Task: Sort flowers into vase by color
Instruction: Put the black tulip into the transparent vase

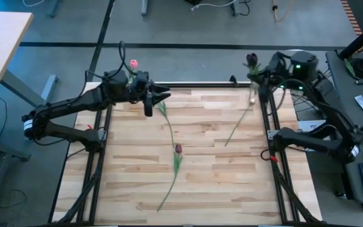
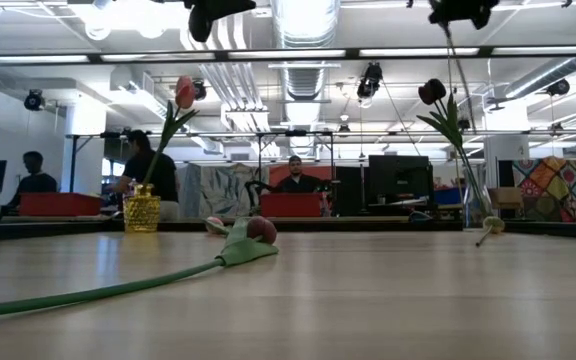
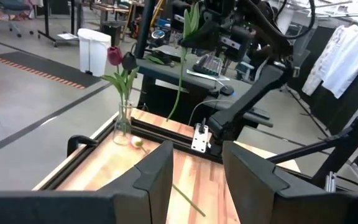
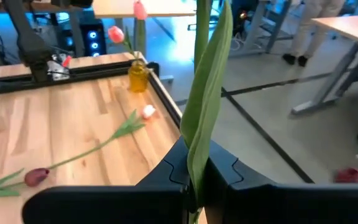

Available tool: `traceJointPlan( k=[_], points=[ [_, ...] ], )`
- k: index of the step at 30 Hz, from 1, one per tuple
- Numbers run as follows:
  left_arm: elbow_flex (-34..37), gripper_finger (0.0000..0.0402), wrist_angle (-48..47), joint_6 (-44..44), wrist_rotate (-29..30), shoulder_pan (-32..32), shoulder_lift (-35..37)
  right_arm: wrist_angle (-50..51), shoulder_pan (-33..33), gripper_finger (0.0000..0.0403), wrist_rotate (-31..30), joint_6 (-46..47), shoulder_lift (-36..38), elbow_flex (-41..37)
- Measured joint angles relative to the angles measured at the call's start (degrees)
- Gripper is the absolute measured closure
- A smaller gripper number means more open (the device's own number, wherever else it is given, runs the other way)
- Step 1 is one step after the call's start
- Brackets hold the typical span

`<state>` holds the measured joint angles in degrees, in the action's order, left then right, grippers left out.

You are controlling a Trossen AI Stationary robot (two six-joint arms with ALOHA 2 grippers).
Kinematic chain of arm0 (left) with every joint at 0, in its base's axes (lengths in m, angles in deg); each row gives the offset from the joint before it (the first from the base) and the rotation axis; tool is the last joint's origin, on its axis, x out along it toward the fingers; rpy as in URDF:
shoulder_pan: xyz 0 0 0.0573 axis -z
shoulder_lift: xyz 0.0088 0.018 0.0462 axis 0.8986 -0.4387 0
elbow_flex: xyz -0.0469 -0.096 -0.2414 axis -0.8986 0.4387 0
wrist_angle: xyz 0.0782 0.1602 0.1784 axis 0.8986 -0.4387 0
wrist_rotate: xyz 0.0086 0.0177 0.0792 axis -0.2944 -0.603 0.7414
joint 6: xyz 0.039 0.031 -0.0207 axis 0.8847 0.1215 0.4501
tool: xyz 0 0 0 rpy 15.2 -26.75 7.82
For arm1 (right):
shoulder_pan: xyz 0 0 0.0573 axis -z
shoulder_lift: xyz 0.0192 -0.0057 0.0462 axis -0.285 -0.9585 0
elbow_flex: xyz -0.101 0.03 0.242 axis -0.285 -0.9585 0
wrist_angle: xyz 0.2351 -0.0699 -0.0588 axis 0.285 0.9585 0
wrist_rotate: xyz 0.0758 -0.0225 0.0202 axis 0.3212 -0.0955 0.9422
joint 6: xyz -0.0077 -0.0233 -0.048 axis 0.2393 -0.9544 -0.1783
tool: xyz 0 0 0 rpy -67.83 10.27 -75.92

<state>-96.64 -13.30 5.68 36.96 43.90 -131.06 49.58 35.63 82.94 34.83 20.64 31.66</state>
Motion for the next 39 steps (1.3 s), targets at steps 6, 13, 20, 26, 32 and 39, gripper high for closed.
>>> traceJointPlan(
  k=[6,13,20,26,32,39],
  points=[
    [0.0,0.0276,-0.3,0.0,0.0,-1.0,0.7,10.2,8.5,0.0394,3.6,-5.2,2.6,0.0],
    [0.0,0.0276,-0.7,0.0,0.0,-2.3,1.3,-1.0,11.6,0.0394,1.1,-2.1,4.5,-5.8],
    [0.0,0.0276,-0.7,-0.1,0.2,-2.4,1.4,-18.4,11.6,0.0394,-11.2,1.2,9.3,-16.0],
    [0.0,0.0276,-1.2,-0.1,1.5,-2.4,1.5,-26.2,11.6,0.0394,-19.3,2.8,14.6,-22.3],
    [0.0,0.0276,-1.2,-0.8,2.5,-2.5,1.6,-24.8,11.6,0.0394,-27.1,1.1,21.1,-22.6],
    [0.0,0.0276,-1.6,-1.0,3.0,-2.7,1.6,-23.8,12.0,0.0394,-29.6,-0.9,19.6,-23.7]
  ],
)
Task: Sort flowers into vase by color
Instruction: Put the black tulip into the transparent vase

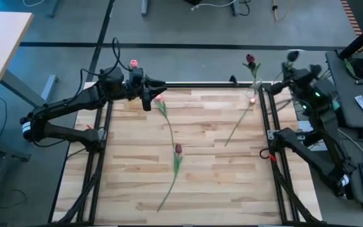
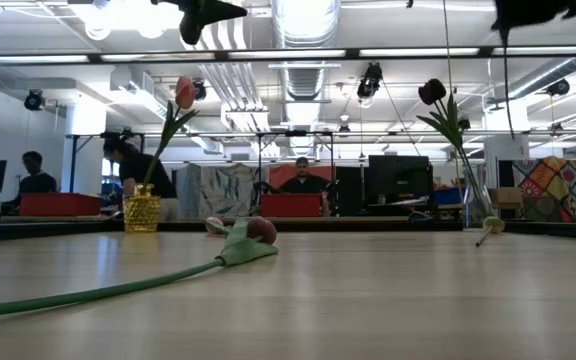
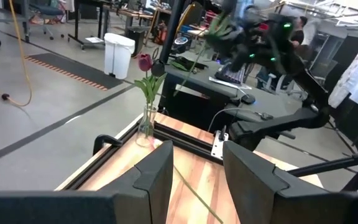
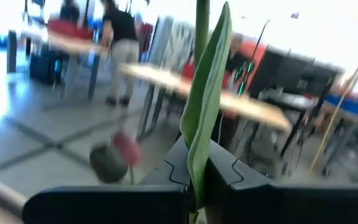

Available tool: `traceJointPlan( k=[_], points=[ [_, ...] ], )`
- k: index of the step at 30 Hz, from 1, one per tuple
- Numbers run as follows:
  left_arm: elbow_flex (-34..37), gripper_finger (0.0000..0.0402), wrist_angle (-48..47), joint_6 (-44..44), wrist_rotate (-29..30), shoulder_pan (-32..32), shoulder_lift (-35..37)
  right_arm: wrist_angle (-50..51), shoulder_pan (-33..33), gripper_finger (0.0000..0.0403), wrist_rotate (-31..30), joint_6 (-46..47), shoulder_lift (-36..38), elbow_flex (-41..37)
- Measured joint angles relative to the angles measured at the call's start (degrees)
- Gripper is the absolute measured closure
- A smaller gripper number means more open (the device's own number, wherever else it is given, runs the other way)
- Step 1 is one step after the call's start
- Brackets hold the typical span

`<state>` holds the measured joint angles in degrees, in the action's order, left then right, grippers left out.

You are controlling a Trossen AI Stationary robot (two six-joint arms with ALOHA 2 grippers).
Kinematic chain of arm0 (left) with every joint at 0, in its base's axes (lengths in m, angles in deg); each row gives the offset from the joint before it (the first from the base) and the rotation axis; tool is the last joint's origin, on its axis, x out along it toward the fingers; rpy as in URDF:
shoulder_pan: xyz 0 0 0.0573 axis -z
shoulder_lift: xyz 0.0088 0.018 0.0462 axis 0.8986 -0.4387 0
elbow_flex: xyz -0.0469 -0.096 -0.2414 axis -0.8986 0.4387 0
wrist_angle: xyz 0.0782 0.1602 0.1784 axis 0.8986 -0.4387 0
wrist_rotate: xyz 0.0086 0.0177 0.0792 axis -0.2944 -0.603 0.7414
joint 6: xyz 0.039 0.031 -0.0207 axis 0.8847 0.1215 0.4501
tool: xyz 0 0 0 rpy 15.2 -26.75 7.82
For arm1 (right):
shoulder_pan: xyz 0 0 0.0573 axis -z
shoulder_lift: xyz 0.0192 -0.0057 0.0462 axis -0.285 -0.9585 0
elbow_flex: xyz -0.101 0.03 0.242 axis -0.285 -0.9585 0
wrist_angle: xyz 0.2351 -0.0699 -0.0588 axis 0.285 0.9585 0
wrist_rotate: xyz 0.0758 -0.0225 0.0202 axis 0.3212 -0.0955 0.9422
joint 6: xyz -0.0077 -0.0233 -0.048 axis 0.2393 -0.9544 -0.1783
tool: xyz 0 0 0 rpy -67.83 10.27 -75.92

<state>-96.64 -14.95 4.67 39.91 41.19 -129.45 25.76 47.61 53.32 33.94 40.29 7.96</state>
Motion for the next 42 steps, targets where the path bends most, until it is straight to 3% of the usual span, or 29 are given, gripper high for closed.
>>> traceJointPlan(
  k=[9,23,42],
  points=[
    [0.0,0.0276,0.0,0.0,0.1,0.0,0.0,-3.9,0.4,0.0394,5.1,4.4,-1.9,-1.3],
    [0.0,0.0276,-0.1,1.3,0.1,0.0,0.0,-15.7,0.4,0.0394,3.3,7.7,-4.3,-6.2],
    [0.0,0.0276,-0.4,2.1,1.2,0.0,0.0,-16.7,0.4,0.0394,-1.8,8.6,-3.1,-12.5]
  ],
)
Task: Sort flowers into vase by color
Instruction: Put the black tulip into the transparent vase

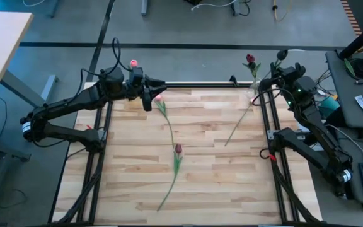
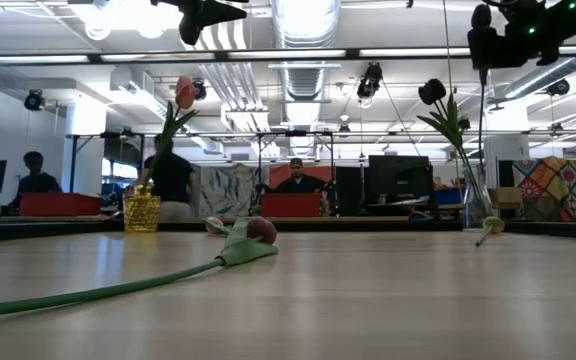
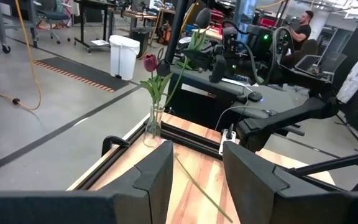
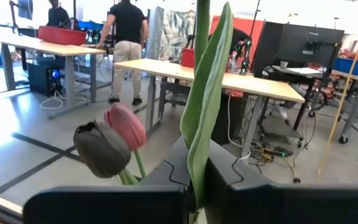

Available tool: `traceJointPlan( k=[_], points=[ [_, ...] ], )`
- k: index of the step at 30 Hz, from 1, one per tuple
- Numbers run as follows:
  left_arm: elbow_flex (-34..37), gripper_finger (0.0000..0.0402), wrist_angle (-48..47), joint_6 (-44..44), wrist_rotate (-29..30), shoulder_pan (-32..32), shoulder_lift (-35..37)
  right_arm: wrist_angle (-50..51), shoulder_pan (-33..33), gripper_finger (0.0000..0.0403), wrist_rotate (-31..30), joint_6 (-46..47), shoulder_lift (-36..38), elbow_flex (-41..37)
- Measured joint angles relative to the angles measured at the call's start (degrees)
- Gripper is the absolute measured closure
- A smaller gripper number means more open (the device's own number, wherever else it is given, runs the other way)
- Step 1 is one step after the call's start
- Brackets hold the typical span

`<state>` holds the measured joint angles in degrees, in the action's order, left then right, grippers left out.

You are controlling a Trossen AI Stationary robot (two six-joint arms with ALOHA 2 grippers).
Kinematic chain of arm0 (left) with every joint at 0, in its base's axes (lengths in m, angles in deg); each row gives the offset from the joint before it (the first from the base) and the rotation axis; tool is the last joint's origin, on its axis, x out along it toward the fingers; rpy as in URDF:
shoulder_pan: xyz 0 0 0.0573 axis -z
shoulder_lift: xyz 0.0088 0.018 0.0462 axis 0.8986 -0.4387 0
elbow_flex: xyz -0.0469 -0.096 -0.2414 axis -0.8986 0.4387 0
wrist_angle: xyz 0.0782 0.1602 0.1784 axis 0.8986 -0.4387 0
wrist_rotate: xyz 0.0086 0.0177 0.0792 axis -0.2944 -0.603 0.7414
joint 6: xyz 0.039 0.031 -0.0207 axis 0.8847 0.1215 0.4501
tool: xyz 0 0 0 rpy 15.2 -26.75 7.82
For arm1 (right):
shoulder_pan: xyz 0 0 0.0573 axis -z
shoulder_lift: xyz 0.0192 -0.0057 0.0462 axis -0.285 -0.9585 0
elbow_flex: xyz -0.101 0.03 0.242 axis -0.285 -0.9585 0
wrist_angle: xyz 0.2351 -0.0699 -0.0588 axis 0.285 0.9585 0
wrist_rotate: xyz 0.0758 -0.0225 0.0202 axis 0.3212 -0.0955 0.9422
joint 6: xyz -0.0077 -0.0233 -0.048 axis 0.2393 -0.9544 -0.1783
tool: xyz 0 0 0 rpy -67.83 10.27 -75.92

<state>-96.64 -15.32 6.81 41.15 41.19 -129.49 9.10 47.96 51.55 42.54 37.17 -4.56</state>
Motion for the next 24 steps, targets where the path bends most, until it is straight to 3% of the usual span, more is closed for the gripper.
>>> traceJointPlan(
  k=[15,24],
  points=[
    [0.0,0.0276,0.1,0.0,0.2,0.0,0.0,5.0,0.0,0.0349,-2.8,4.1,-1.6,-0.5],
    [0.0,0.0276,0.0,0.0,0.2,0.0,0.0,6.1,-0.1,0.0290,-2.7,9.0,-1.6,-0.5]
  ],
)
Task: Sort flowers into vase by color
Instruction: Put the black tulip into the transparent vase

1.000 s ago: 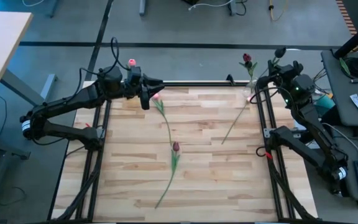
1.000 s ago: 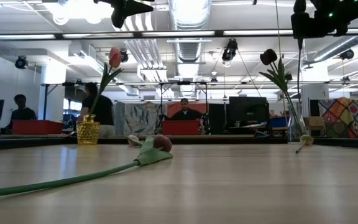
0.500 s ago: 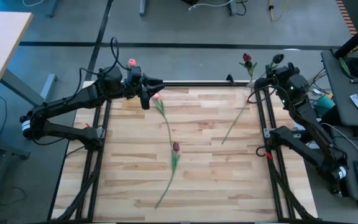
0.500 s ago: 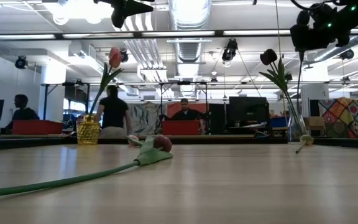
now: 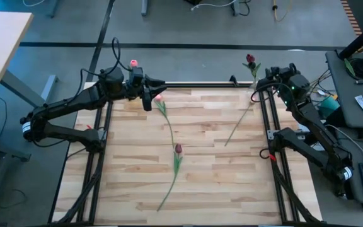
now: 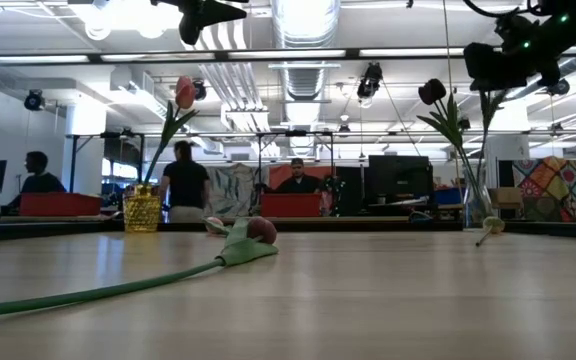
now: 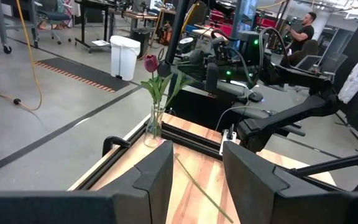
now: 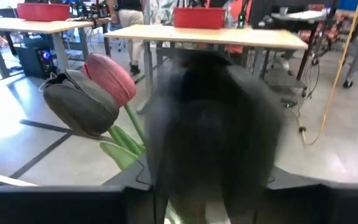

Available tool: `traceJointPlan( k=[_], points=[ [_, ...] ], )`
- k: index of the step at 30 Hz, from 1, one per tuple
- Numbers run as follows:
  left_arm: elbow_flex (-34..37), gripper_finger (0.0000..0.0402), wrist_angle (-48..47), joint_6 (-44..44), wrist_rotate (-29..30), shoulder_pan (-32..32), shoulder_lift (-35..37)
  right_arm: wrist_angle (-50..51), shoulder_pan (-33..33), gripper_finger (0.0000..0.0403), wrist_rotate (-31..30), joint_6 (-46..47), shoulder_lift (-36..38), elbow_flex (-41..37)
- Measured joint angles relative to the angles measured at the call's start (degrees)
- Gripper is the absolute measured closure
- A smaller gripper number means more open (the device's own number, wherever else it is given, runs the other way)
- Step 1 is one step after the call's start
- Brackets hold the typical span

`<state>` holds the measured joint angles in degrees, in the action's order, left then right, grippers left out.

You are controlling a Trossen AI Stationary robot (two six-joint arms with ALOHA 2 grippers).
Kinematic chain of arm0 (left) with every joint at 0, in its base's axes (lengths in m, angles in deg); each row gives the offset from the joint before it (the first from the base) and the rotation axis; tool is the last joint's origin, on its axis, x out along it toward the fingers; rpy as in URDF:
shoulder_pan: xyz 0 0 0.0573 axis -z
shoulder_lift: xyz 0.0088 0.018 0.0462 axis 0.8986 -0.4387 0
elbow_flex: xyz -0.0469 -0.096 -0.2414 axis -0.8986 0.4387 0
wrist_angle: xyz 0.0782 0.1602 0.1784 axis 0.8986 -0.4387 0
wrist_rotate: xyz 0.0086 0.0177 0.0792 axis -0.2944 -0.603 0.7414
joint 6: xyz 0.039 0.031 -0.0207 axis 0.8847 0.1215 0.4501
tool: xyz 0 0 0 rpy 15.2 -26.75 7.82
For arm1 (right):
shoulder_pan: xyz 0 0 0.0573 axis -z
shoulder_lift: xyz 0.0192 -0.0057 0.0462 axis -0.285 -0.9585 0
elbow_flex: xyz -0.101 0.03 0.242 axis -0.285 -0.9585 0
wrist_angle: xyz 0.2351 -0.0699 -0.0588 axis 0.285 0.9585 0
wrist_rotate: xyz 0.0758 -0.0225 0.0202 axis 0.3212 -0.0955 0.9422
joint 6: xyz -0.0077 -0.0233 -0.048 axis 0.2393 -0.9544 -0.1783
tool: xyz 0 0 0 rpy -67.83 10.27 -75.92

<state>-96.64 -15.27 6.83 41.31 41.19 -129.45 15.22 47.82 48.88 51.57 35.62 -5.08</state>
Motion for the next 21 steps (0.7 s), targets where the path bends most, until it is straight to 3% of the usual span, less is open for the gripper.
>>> traceJointPlan(
  k=[9,21],
  points=[
    [0.0,0.0276,-0.5,0.9,0.0,0.0,0.6,7.3,0.0,0.0257,1.3,1.7,0.0,1.7],
    [0.0,0.0276,-4.1,2.1,0.0,0.0,1.6,22.7,0.0,0.0201,1.4,5.4,-0.5,12.8]
  ],
)
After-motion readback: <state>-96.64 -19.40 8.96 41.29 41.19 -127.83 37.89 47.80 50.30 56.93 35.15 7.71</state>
